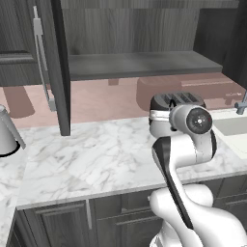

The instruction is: Open the cabinet, pick the kettle from the cabinet, and place it in the sink.

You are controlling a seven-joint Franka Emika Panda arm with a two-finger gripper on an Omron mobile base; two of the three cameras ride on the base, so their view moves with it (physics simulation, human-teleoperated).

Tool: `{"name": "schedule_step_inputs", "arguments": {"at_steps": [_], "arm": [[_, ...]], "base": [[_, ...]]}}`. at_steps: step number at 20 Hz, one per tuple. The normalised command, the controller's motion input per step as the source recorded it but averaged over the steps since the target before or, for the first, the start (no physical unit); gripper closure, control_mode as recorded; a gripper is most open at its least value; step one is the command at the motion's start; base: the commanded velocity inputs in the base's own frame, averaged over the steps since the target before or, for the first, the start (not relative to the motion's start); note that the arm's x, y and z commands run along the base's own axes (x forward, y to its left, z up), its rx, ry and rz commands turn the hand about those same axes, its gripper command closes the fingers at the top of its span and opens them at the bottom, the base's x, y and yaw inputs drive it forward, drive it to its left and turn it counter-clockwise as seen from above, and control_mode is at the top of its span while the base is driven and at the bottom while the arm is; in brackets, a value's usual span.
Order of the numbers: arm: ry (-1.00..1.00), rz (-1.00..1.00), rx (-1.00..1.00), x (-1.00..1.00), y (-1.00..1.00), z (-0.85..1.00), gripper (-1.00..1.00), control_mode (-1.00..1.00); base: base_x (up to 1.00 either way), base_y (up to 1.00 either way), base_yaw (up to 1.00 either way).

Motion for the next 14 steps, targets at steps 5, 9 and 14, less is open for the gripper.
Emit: {"name": "schedule_step_inputs", "arguments": {"at_steps": [5, 9, 14], "arm": [[0.0, 0.0, 0.0, 0.0, 0.0, 0.0, 1.0, -1.0], [0.0, 0.0, 0.0, 0.0, 0.0, 0.0, 1.0, -1.0], [0.0, 0.0, 0.0, 0.0, 0.0, 0.0, 1.0, -1.0]], "base": [[0.0, 0.0, 0.0], [0.0, 0.0, 0.0], [0.0, 0.0, 0.0]]}}
